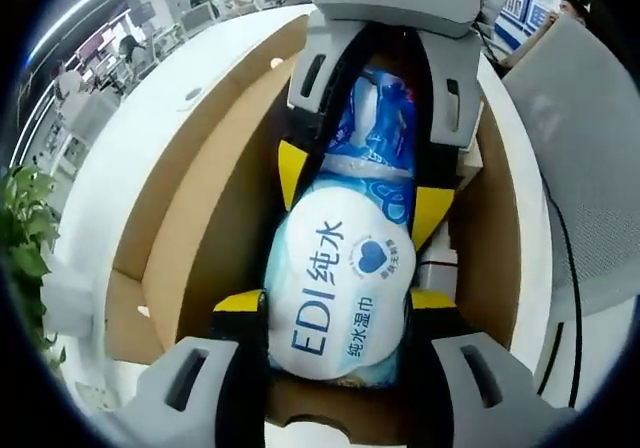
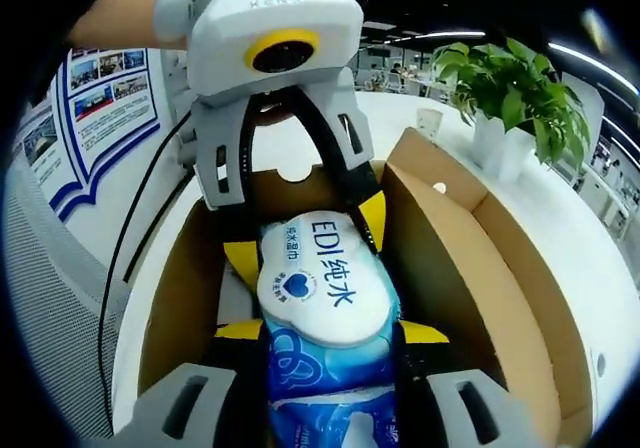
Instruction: Operate the shoe box by opening the lid, removing the specified soft item, and placing it in the target area until the item is outside and the box remains undamaged.
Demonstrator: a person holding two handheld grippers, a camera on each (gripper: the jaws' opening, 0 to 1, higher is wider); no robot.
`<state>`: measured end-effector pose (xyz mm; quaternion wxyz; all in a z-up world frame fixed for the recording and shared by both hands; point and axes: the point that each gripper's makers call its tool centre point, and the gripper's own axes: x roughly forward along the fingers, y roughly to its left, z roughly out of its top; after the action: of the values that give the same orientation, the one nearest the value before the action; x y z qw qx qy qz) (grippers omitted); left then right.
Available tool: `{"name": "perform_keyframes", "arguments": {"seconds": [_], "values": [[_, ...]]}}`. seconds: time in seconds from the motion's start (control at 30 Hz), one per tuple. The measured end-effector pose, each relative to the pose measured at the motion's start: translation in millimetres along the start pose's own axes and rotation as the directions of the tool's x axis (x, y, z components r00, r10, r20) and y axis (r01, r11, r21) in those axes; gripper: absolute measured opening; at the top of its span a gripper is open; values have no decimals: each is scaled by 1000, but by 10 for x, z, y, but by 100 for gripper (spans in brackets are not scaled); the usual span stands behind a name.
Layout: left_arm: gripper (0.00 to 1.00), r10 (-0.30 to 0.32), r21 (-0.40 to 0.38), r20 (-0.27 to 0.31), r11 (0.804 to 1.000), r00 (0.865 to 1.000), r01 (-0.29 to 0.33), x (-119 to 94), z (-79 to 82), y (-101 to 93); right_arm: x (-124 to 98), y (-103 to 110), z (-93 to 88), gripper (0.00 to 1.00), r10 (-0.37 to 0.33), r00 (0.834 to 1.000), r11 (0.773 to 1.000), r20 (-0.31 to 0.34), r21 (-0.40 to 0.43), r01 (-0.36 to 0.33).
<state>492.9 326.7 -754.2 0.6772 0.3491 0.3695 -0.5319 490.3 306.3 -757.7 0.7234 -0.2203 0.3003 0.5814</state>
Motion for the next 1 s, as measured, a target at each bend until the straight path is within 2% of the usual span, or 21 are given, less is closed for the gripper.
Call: {"name": "perform_keyframes", "arguments": {"seconds": [0.3,0.53,0.77,1.0], "values": [[51,-19,-13,-4,1000,1000,19,22,3,-1,7,-5,-10,38,3,1000,1000,-8,8,-2],[47,6,12,-9,1000,1000,-6,-12,37,-10,-15,-12,6,31,-2,1000,1000,4,-20,2],[41,-9,118,-14,993,1000,11,-70,129,-55,-21,-37,14,31,1,1000,1000,18,13,-1],[44,-26,127,-26,991,999,30,-87,124,-77,-16,-23,12,32,2,1000,1000,13,10,-2]]}}
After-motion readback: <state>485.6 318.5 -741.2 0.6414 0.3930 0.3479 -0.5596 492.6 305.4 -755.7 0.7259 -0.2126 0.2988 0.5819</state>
